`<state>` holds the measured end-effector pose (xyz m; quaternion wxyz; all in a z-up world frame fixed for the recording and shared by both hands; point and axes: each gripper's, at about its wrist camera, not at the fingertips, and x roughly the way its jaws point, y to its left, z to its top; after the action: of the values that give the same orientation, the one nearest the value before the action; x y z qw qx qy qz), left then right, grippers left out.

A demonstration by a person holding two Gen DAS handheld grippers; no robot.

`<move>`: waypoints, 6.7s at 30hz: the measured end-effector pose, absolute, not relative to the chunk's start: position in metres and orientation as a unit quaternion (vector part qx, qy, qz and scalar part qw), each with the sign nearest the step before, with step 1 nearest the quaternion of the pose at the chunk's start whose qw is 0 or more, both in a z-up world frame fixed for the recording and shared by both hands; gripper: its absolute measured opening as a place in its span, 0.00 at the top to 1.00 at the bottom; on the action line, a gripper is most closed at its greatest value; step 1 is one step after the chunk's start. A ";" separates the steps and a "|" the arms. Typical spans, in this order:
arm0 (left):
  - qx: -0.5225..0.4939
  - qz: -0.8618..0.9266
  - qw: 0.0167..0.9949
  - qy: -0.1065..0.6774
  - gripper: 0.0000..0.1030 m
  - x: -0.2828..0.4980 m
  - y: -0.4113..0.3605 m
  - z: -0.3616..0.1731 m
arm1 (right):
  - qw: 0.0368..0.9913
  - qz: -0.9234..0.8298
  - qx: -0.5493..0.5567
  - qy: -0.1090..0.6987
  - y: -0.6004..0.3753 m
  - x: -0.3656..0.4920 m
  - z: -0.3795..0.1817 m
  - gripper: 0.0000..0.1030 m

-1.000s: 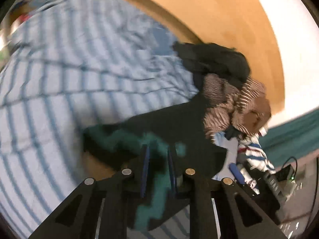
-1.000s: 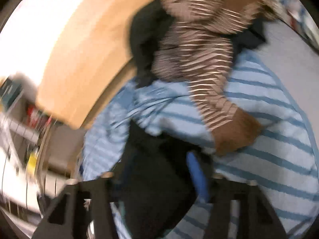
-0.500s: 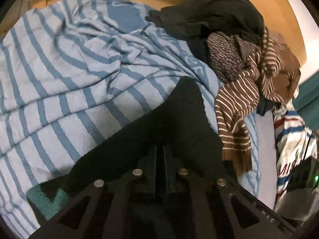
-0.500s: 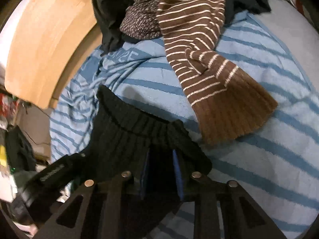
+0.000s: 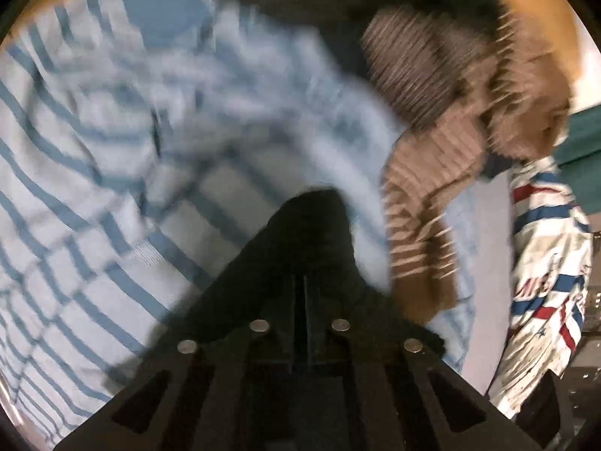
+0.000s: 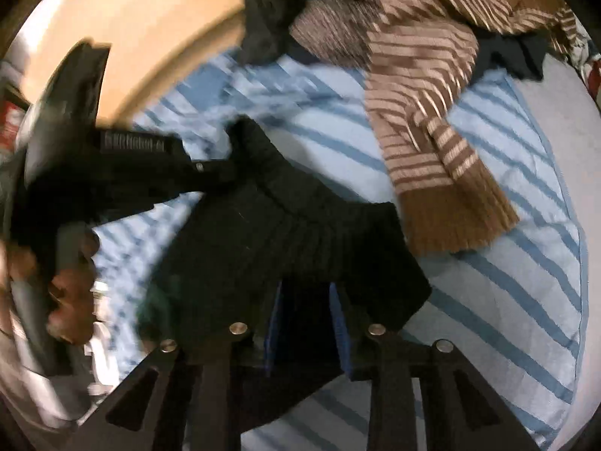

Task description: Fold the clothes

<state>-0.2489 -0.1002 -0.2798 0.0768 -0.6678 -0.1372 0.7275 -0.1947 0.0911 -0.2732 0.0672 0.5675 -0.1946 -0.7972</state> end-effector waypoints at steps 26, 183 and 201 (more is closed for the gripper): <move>-0.650 0.746 0.092 -0.112 0.97 -0.193 -0.113 -0.262 | 0.031 -0.765 0.573 -0.294 0.091 -0.170 -0.273 0.71; -0.532 0.734 -0.025 -0.422 0.98 -0.021 -0.225 -0.287 | 0.022 -0.799 0.587 -0.128 0.072 -0.187 -0.264 0.78; -0.527 0.731 0.045 -0.432 0.98 -0.024 -0.228 -0.258 | 0.073 -0.818 0.557 -0.123 0.041 -0.146 -0.245 0.74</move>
<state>-0.0244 -0.2282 -0.2580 0.0454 -0.5267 -0.4322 0.7305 -0.1460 0.0406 -0.2453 0.0732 0.5572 -0.1231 -0.8179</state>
